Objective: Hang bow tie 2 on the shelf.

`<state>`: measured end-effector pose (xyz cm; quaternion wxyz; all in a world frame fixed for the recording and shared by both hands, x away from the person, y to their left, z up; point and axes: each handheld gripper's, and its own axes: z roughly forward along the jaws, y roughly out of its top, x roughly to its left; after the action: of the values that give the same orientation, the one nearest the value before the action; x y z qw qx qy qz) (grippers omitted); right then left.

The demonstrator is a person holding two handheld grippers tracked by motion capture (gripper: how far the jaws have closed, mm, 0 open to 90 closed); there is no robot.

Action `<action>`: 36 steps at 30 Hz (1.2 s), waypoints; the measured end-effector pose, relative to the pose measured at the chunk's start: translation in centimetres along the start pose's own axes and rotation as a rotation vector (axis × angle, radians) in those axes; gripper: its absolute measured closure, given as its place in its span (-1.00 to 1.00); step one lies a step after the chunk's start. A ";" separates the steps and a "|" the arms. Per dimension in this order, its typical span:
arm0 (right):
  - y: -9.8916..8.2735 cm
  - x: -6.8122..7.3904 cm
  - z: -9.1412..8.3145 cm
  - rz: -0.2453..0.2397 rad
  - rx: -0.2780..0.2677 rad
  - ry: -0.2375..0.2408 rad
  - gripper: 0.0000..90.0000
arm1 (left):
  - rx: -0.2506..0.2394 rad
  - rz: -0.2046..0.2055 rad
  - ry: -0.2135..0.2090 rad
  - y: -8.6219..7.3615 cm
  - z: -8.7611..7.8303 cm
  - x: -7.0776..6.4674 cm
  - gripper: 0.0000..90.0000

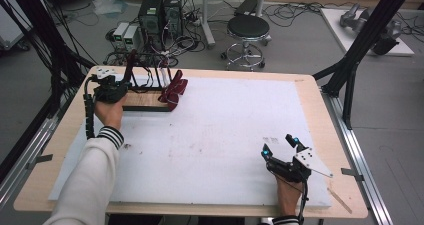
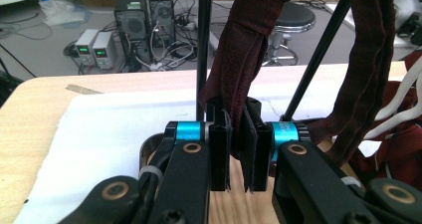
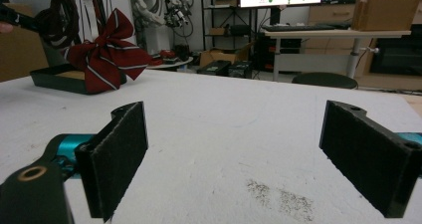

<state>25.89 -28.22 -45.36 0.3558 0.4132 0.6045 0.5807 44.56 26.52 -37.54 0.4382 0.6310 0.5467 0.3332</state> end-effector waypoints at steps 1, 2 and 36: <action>0.0 0.0 0.0 0.000 0.000 0.000 -0.76 | 0.000 0.000 0.000 0.0 0.0 0.0 0.85; 0.0 0.0 0.0 -0.002 -0.004 0.000 -0.76 | 0.000 -0.005 -0.002 0.0 0.0 0.0 0.85; 0.0 0.1 -0.1 -0.016 -0.011 0.000 -0.76 | -0.290 0.142 -0.287 -4.1 -6.3 -0.3 -0.63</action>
<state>25.75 -28.17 -45.39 0.3625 0.4064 0.6046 0.5814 37.24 27.48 -38.82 0.5730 0.6393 0.3792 0.3452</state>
